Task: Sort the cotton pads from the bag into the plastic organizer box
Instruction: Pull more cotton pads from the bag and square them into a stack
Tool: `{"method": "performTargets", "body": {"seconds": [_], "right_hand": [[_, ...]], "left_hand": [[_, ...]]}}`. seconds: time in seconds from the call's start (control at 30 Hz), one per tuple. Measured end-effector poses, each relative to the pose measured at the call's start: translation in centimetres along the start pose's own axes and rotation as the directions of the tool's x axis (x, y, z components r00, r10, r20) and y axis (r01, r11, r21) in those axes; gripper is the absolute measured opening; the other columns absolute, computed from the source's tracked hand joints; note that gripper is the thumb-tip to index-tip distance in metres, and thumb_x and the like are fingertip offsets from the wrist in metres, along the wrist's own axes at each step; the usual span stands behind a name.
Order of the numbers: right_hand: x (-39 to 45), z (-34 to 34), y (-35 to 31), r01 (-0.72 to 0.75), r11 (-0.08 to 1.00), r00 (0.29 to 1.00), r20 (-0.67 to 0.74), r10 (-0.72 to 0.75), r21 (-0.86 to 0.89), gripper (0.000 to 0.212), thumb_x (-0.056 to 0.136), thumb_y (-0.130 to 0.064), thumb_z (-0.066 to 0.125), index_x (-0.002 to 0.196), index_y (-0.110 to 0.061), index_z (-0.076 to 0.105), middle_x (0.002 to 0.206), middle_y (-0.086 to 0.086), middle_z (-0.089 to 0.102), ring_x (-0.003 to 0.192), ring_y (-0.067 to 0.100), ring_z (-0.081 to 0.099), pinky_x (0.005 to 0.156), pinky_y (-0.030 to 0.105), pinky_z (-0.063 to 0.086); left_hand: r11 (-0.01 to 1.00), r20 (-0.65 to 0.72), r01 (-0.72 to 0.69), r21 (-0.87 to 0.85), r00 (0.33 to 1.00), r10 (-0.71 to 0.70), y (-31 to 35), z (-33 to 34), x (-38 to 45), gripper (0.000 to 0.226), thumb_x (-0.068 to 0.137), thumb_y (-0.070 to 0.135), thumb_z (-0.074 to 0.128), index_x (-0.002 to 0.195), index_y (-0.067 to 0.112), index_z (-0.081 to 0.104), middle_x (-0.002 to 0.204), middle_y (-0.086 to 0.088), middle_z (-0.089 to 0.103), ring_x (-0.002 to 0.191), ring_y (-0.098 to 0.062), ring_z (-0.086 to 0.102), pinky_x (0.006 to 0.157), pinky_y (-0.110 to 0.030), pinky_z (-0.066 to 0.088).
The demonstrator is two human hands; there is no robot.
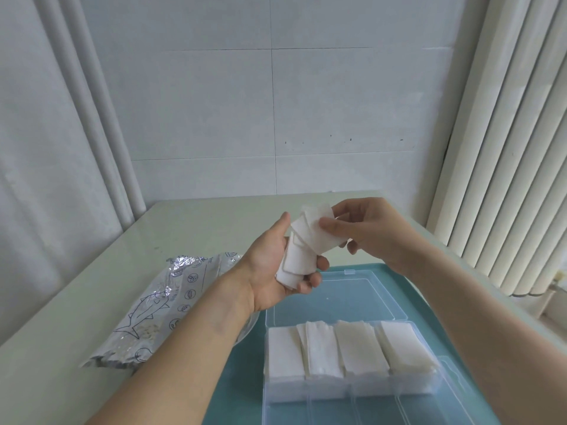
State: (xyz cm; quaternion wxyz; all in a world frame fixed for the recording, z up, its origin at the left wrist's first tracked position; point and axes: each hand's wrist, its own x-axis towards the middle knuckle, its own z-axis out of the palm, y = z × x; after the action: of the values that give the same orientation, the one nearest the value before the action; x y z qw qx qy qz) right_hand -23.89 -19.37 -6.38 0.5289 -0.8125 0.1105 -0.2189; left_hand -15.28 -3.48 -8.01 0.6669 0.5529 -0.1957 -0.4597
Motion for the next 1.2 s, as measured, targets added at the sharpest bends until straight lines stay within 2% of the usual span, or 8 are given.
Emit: {"method": "performTargets", "body": {"seconds": [0.1, 0.2, 0.33, 0.53, 0.8, 0.93, 1.1, 1.2], "right_hand": [[0.0, -0.4, -0.1, -0.079, 0.985, 0.996, -0.034, 0.086, 0.154, 0.013, 0.091, -0.019, 0.072, 0.084, -0.008, 0.071, 0.068, 0.000, 0.063, 0.059, 0.014, 0.051, 0.057, 0.029, 0.043], [-0.1, -0.7, -0.4, -0.150, 0.963, 0.988, 0.072, 0.137, 0.225, 0.017, 0.093, -0.021, 0.069, 0.085, -0.006, 0.073, 0.076, 0.005, 0.060, 0.067, 0.017, 0.048, 0.057, 0.026, 0.043], [-0.4, 0.2, -0.1, -0.107, 0.994, 0.986, 0.126, 0.106, 0.000, 0.021, 0.090, -0.027, 0.073, 0.086, -0.007, 0.078, 0.077, 0.009, 0.065, 0.065, 0.021, 0.047, 0.062, 0.032, 0.043], [-0.6, 1.4, -0.4, -0.001, 0.961, 0.990, -0.135, -0.038, -0.277, 0.015, 0.080, -0.032, 0.083, 0.081, -0.021, 0.074, 0.069, -0.004, 0.074, 0.059, 0.012, 0.064, 0.061, 0.036, 0.054], [-0.8, 2.0, -0.9, -0.085, 0.974, 0.968, -0.213, 0.130, 0.211, 0.017, 0.087, -0.021, 0.077, 0.080, -0.008, 0.067, 0.059, 0.000, 0.061, 0.042, 0.013, 0.044, 0.044, 0.022, 0.034], [-1.4, 3.2, -0.7, -0.013, 0.984, 0.972, -0.232, -0.029, -0.178, 0.020, 0.085, -0.031, 0.076, 0.076, -0.015, 0.069, 0.060, -0.005, 0.071, 0.046, 0.005, 0.062, 0.046, 0.015, 0.041], [-1.7, 2.8, -1.3, 0.013, 0.858, 1.000, 0.004, -0.013, -0.514, 0.034, 0.091, -0.036, 0.068, 0.062, -0.017, 0.072, 0.054, -0.004, 0.066, 0.040, 0.005, 0.045, 0.038, 0.013, 0.033], [-1.4, 1.6, -1.5, 0.029, 0.798, 0.999, -0.005, -0.040, -0.602, 0.014, 0.086, -0.035, 0.072, 0.077, -0.025, 0.073, 0.071, -0.007, 0.066, 0.060, 0.005, 0.052, 0.047, 0.012, 0.034]], "left_hand": [[0.998, -0.104, -0.019, -0.060, 0.994, 0.012, 0.0, 0.0, 0.0, 0.057, 0.101, 0.059, 0.029, 0.090, 0.009, 0.054, 0.067, -0.013, 0.059, 0.049, -0.024, 0.052, 0.042, -0.021, 0.037], [0.995, -0.174, -0.055, -0.082, 0.984, 0.040, -0.1, -0.3, 0.3, 0.052, 0.103, 0.052, 0.033, 0.093, 0.006, 0.056, 0.067, -0.014, 0.061, 0.052, -0.027, 0.057, 0.043, -0.026, 0.046], [0.986, -0.062, -0.033, -0.164, 0.998, 0.023, 0.1, -0.1, 0.3, 0.070, 0.104, 0.055, 0.024, 0.107, 0.000, 0.068, 0.096, -0.025, 0.071, 0.076, -0.038, 0.069, 0.071, -0.042, 0.061], [0.991, -0.065, -0.055, -0.123, 0.997, 0.047, -0.1, 0.2, 0.4, 0.066, 0.104, 0.054, 0.022, 0.100, 0.007, 0.068, 0.082, -0.016, 0.072, 0.060, -0.030, 0.066, 0.050, -0.025, 0.050], [0.966, -0.126, -0.152, -0.208, 0.984, 0.127, -0.4, 0.2, 0.9, 0.060, 0.105, 0.049, 0.026, 0.111, 0.005, 0.067, 0.080, -0.017, 0.063, 0.064, -0.030, 0.062, 0.057, -0.032, 0.057], [0.946, -0.044, -0.130, -0.297, 0.992, 0.122, -0.5, 0.8, 0.9, 0.064, 0.102, 0.059, 0.027, 0.111, 0.006, 0.062, 0.091, -0.015, 0.066, 0.073, -0.025, 0.058, 0.065, -0.033, 0.057], [0.981, -0.102, -0.161, -0.106, 0.983, 0.150, -1.1, 0.8, 0.8, 0.022, 0.099, 0.023, 0.053, 0.095, 0.004, 0.063, 0.082, -0.013, 0.065, 0.067, -0.024, 0.062, 0.072, -0.039, 0.058], [0.981, -0.099, -0.178, -0.073, 0.980, 0.170, -1.2, 0.7, 0.8, 0.017, 0.098, 0.010, 0.054, 0.107, -0.001, 0.064, 0.089, -0.018, 0.065, 0.074, -0.029, 0.063, 0.081, -0.044, 0.054]]}}
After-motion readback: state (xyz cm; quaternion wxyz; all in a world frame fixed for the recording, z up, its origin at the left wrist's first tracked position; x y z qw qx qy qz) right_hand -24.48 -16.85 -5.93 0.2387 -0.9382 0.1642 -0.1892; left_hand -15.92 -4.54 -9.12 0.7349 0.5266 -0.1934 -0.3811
